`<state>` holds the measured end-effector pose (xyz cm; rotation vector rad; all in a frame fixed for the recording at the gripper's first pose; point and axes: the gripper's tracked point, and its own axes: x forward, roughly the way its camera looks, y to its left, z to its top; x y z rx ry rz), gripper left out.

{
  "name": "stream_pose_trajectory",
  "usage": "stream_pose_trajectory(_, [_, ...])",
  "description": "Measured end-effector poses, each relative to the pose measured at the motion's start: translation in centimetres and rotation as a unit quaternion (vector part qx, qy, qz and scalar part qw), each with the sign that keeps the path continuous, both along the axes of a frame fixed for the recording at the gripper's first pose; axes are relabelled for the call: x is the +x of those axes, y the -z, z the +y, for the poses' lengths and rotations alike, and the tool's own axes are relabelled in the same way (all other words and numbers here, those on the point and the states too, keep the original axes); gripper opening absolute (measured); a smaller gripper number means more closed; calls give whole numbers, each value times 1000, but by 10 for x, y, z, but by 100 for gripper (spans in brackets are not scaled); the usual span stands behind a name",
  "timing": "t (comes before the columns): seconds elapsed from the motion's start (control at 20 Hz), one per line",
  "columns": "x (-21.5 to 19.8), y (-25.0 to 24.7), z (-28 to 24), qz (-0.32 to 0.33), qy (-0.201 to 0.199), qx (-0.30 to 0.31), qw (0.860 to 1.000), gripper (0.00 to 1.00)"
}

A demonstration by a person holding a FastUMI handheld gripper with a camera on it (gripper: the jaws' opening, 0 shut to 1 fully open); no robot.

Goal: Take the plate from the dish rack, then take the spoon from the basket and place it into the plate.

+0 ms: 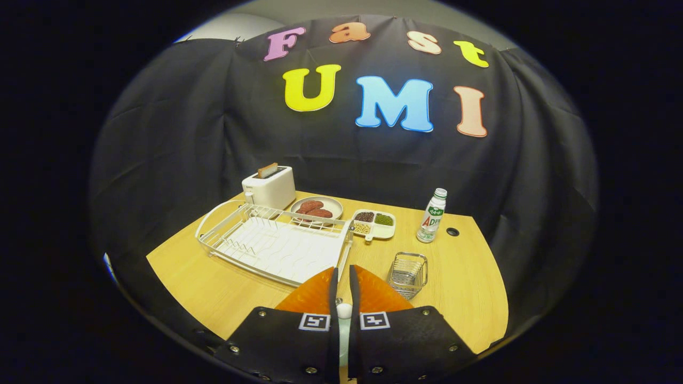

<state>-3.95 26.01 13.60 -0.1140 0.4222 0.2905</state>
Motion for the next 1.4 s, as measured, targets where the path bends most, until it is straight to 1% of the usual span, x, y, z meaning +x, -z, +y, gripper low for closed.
stream_pose_trajectory(0.55, [-10,45,41,69,-59,-26,996,6])
stream_pose_trajectory(1.0, [-7,57,75,86,-95,-35,991,7])
stream_pose_trajectory(1.05, [-6,59,78,87,-99,-37,991,9])
stream_pose_trajectory(1.1, [-7,59,80,90,-102,-38,990,9])
stream_pose_trajectory(1.15, [-7,64,82,94,-103,-37,990,13])
stream_pose_trajectory(1.3, [-2,60,76,91,-92,-39,991,18])
stream_pose_trajectory(1.35, [-1,59,75,88,-89,-37,991,23])
stream_pose_trajectory(1.4, [1,57,72,85,-84,-38,992,23])
